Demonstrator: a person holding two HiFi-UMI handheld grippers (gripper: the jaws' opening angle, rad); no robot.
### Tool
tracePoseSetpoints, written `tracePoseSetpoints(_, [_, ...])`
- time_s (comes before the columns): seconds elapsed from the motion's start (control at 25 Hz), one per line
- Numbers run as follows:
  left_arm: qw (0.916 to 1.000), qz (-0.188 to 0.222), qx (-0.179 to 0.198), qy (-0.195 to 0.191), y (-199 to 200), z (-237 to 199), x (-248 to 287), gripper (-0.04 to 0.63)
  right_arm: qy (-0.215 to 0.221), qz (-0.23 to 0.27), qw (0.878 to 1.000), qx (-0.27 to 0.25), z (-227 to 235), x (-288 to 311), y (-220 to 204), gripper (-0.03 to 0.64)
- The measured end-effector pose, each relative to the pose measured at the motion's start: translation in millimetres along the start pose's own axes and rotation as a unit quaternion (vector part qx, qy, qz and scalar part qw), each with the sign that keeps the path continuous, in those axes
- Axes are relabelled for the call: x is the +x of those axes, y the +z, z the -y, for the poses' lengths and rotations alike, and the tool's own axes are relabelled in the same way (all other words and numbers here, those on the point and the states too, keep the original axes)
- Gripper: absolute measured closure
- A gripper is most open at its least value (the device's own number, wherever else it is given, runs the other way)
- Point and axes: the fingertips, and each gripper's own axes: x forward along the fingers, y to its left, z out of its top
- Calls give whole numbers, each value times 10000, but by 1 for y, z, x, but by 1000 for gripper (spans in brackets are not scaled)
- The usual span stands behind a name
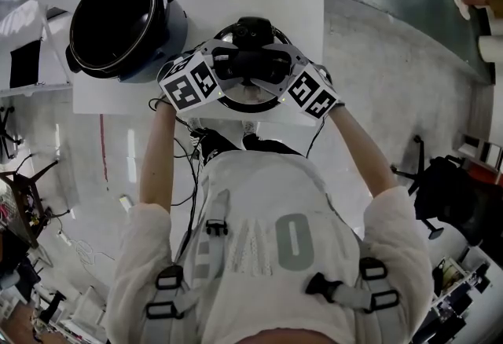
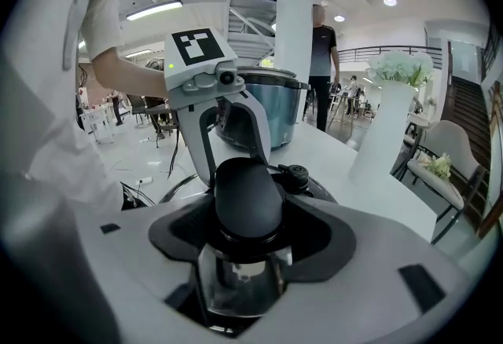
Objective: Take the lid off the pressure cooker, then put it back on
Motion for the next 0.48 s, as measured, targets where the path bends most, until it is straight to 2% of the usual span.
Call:
tracePoseSetpoints(0.28, [9999,101,-48,63,0,1,0,344,1,-86,10000,2,-1,1,-4,331])
tracePoseSetpoints(0.48, [9991,127,-390,-42,0,0,1,342,216,-195,9994,202,-1,-1,1,328])
